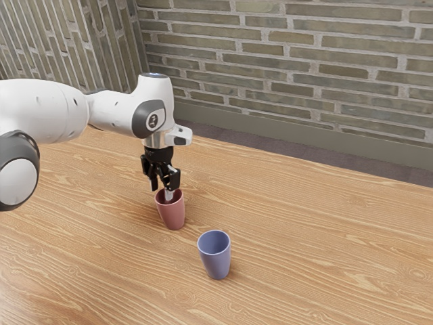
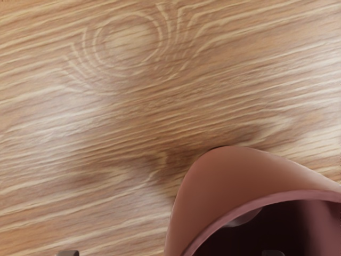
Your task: Place the left cup onto the right cup
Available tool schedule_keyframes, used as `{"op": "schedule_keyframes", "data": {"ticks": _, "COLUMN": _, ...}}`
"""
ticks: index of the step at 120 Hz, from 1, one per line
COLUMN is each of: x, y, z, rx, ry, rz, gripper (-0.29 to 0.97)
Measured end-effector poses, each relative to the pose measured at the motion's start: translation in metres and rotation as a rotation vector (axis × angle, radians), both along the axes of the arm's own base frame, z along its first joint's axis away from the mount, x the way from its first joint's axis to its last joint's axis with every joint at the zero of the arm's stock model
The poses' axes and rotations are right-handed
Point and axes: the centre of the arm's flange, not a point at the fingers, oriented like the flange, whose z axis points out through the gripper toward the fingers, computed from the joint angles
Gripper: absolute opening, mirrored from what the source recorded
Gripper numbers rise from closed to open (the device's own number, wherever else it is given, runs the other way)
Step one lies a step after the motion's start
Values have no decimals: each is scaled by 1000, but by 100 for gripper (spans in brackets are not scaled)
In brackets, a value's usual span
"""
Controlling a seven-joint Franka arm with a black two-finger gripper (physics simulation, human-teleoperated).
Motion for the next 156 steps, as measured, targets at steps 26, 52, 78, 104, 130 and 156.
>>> {"op": "schedule_keyframes", "data": {"ticks": 26, "x": 1, "y": -1, "z": -5, "rx": 0, "ry": 5, "rz": -1, "gripper": 37}}
{"op": "schedule_keyframes", "data": {"ticks": 52, "x": 1, "y": -1, "z": -8, "rx": 1, "ry": 9, "rz": 0, "gripper": 36}}
{"op": "schedule_keyframes", "data": {"ticks": 78, "x": 1, "y": -2, "z": -8, "rx": 0, "ry": 9, "rz": 1, "gripper": 32}}
{"op": "schedule_keyframes", "data": {"ticks": 104, "x": 1, "y": -4, "z": -6, "rx": -1, "ry": 6, "rz": 0, "gripper": 27}}
{"op": "schedule_keyframes", "data": {"ticks": 130, "x": 1, "y": -6, "z": -2, "rx": -1, "ry": 1, "rz": -2, "gripper": 23}}
{"op": "schedule_keyframes", "data": {"ticks": 156, "x": 0, "y": -9, "z": -2, "rx": -3, "ry": 2, "rz": -3, "gripper": 19}}
